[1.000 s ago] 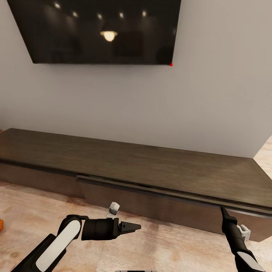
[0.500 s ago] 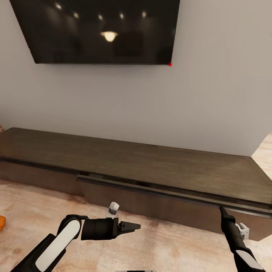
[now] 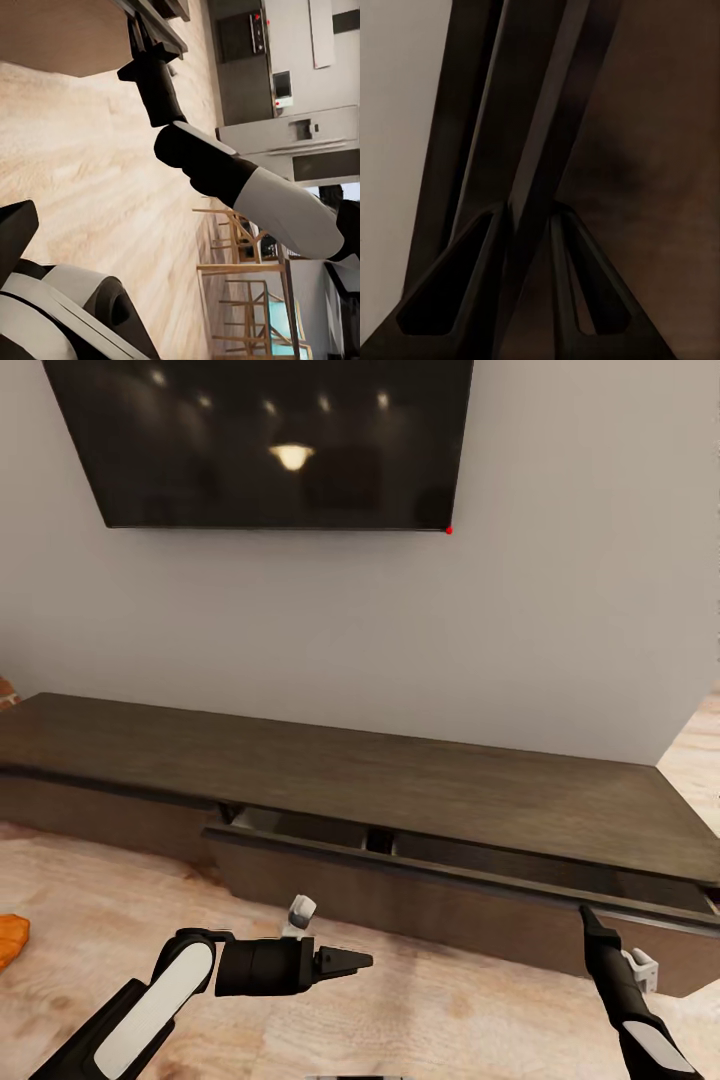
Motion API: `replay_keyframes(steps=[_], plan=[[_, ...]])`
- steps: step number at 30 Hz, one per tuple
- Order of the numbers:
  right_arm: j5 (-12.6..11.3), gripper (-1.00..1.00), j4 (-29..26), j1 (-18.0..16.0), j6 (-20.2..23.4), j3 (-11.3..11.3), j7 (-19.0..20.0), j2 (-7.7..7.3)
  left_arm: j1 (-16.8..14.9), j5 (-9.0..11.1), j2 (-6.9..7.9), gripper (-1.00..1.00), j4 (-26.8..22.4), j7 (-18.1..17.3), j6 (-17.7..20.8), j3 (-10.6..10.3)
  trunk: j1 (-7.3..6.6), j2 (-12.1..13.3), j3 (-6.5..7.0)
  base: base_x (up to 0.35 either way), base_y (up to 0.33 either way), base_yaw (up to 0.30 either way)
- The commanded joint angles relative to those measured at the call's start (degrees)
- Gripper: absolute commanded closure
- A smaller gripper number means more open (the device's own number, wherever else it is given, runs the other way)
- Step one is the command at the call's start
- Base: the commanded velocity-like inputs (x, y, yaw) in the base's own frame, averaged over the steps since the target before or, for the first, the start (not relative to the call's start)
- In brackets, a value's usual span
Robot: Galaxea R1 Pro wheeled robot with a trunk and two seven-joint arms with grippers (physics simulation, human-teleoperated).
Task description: Place each of the two pumpkins and all three candles from the living room inside a cabinet in the living room (use any cabinet), then make sure every cabinet is closed, and position the cauldron so it is next to a table in the living room.
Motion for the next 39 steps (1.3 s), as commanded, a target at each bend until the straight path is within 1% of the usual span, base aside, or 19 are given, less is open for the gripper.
replay_keyframes(steps=[1, 4, 5, 16, 28, 39], plan=[[-0.7, 1.00, 0.4, 0.0, 0.2, -0.2, 0.3, -0.03, 0.0, -0.1, 0.04, -1.00, 0.0, -0.3, 0.1, 0.0, -0.03, 0.0, -0.05, -0.180, 0.054, 0.000], [-0.6, 1.00, 0.4, 0.0, 0.3, -0.5, 0.3, -0.03, 0.0, -0.1, 0.04, -1.00, 0.0, -0.3, 0.1, 0.1, -0.03, 0.0, -0.05, -0.063, 0.019, 0.000], [-3.4, 1.00, 1.3, 0.0, 0.4, -1.0, 0.3, -0.03, 0.0, -0.1, 0.04, -1.00, 0.0, -0.3, 0.1, 0.1, -0.03, 0.0, -0.05, -0.019, 0.006, 0.000], [-3.4, 1.00, 1.3, 0.0, 0.5, -1.0, 0.3, -0.06, 0.0, -0.1, 0.04, -1.00, 0.0, -0.3, 0.1, 0.2, -0.03, 0.0, -0.05, -0.006, 0.039, 0.000], [-3.4, 1.00, 1.3, 0.0, 0.5, -1.1, 0.3, -0.12, 0.0, -0.2, -0.06, -1.00, -0.1, -0.3, 0.1, -0.1, -0.03, 0.0, -0.05, -0.090, 0.032, 0.000], [-3.4, 1.00, 1.2, 0.0, 0.5, -1.0, 0.3, -0.20, 0.0, -0.2, -0.13, -1.00, -0.1, -0.3, 0.1, -0.2, -0.03, 0.0, -0.05, -0.235, 0.003, 0.000]])
